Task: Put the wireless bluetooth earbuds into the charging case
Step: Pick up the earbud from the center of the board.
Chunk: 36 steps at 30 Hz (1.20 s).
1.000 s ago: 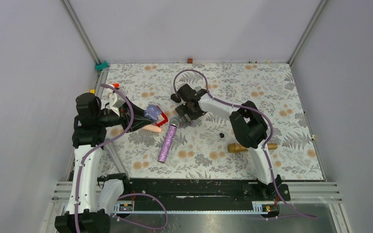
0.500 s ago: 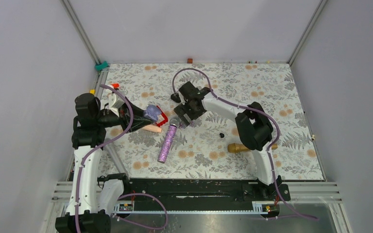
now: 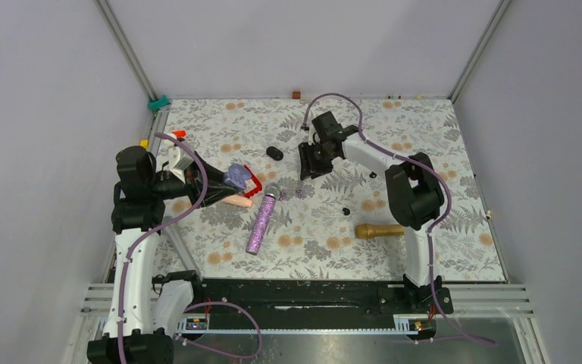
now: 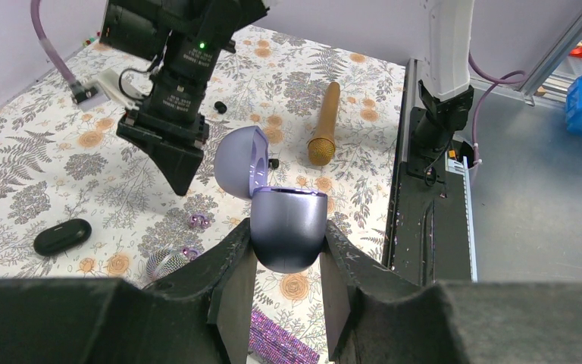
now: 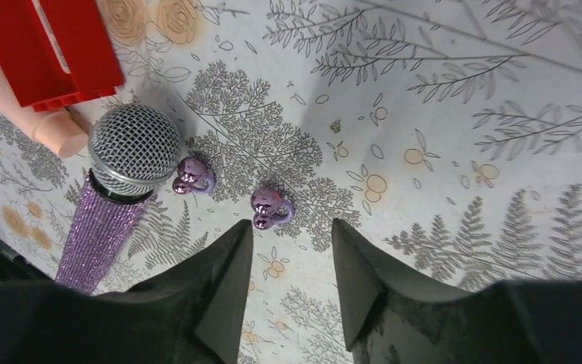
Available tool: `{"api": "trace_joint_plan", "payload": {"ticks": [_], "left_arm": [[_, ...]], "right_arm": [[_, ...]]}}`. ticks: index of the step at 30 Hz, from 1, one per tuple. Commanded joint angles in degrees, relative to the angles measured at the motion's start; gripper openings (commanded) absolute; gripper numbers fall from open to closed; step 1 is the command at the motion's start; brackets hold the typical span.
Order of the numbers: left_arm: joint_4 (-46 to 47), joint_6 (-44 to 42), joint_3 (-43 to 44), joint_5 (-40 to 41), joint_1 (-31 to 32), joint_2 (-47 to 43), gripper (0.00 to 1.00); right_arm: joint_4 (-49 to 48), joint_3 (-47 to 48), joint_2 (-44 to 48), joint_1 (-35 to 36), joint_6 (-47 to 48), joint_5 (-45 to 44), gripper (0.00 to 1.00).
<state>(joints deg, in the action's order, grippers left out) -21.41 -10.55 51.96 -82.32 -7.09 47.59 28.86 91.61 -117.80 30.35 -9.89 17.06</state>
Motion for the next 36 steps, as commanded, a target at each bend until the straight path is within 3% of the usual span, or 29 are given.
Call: {"api": "trace_joint_plan", "payload": {"ticks": [1, 7, 26, 36], "left_arm": [[1.0, -0.9, 0.7, -2.5, -0.5, -0.9, 0.0], [1.0, -0.9, 0.7, -2.6, -0.6, -0.7, 0.0], [0.9, -0.9, 0.8, -2.9, -0.7, -0.6, 0.0], [0.9, -0.7, 0.8, -3.3, -0.8, -0.5, 0.0]], "right_arm": [[-1.1, 0.7, -3.3, 0.9, -5.3, 3.8, 0.47], [-1.1, 0.9, -5.0, 0.5, -7.8, 2.6, 0.38], [-1.0, -0.9, -5.8, -0.3, -10.0, 4.4, 0.33], [-2.9, -3.8, -4.6, -0.3, -11.5, 2.5, 0.35]]}}
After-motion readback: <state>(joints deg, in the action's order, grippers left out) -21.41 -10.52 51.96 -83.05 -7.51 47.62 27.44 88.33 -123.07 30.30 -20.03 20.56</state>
